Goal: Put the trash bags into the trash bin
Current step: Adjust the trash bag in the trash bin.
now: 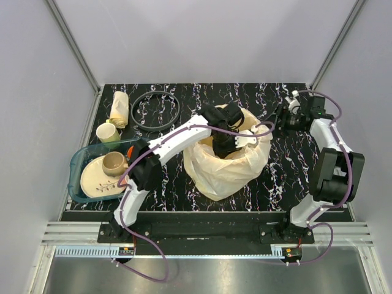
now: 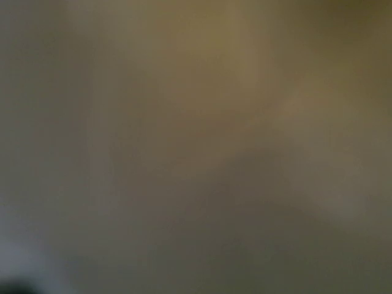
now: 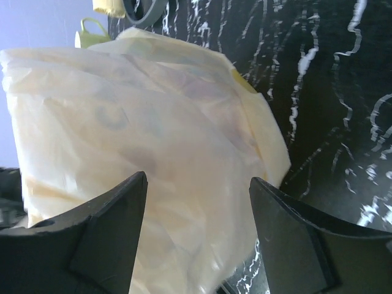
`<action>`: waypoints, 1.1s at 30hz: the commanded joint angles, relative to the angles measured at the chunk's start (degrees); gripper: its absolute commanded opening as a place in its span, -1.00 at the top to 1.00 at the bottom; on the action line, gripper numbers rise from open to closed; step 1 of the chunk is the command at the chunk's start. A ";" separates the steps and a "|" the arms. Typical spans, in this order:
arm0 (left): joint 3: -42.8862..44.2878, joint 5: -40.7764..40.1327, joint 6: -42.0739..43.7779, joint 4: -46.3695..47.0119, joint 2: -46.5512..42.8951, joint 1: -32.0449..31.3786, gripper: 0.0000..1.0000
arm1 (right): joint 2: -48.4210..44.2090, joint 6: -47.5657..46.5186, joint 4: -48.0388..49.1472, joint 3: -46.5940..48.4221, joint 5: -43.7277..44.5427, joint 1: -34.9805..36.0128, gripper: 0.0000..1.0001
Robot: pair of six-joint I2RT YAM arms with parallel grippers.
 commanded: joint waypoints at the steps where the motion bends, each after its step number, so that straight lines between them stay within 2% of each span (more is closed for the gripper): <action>1: 1.34 -0.82 8.44 -5.66 4.17 0.55 0.71 | -0.21 2.46 6.29 -1.04 -0.95 3.42 -0.53; 4: -1.55 -1.00 9.68 -5.23 4.53 0.56 0.78 | -0.30 3.51 8.04 -2.71 -0.60 6.06 -0.54; 8: -5.16 -0.64 10.29 -4.78 3.65 0.56 0.78 | -0.38 3.78 9.54 -4.47 -0.43 9.14 -0.54; 12: -5.69 -2.04 11.26 -7.16 5.31 0.82 0.77 | -0.12 4.31 10.42 -5.61 -0.42 10.11 -0.55; 19: -9.38 -3.37 14.43 -6.03 4.97 1.17 0.74 | 0.06 3.78 10.34 -6.23 -0.25 11.34 -0.55; 26: -10.78 -1.79 12.41 0.21 -3.19 1.08 0.60 | -2.05 1.06 7.79 -5.35 0.63 11.34 -0.56; 33: -19.22 -0.90 11.87 7.68 -12.52 1.08 0.60 | -3.11 -1.14 4.89 -3.16 2.30 11.34 -0.56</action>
